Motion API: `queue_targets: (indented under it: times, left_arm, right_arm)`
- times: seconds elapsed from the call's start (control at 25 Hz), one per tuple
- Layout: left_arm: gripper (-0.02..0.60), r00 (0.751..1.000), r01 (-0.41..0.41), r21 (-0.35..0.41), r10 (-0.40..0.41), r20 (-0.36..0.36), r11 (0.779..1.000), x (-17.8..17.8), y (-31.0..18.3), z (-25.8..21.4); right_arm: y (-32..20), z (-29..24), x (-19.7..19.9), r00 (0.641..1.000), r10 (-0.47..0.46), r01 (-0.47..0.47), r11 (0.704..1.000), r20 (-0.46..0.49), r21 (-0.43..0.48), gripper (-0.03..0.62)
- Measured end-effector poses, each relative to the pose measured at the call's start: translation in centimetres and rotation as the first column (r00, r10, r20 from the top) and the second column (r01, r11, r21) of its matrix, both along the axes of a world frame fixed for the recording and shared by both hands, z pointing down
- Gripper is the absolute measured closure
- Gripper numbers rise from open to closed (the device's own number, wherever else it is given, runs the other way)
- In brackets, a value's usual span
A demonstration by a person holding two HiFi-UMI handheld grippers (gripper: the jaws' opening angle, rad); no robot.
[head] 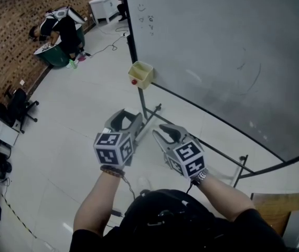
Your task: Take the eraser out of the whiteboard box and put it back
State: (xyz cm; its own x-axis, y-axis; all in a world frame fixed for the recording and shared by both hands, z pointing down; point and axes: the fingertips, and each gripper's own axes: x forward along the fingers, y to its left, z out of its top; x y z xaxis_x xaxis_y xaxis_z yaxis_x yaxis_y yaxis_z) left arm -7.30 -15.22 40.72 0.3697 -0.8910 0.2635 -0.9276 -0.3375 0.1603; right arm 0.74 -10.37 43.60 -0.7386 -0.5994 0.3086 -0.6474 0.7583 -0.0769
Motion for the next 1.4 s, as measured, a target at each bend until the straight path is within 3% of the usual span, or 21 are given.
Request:
queue_targets:
  times: [0.36, 0.72, 1.04, 1.4]
  left_arm:
    - [0.347, 0.996, -0.071, -0.038, 0.068, -0.063, 0.997, -4.5, -4.9, 0.8]
    - [0.345, 0.984, -0.167, -0.054, 0.163, -0.075, 0.984, -7.7, -8.3, 0.9]
    - [0.345, 0.964, -0.264, -0.058, 0.261, -0.051, 0.963, -9.2, -10.4, 0.4]
    - [0.344, 0.951, -0.307, -0.065, 0.304, -0.049, 0.950, -9.4, -11.6, 0.6]
  right_arm:
    - [-5.3, 0.4, -6.7, 0.996, -0.040, 0.043, 0.999, -0.077, 0.031, 0.400]
    - [-9.6, 0.8, -12.3, 0.989, -0.038, 0.045, 0.998, -0.145, 0.042, 0.370]
    - [-12.5, 0.4, -15.5, 0.983, -0.003, 0.017, 0.997, -0.184, 0.075, 0.370]
    - [-14.1, 0.4, -16.9, 0.978, 0.014, 0.002, 0.997, -0.208, 0.076, 0.373]
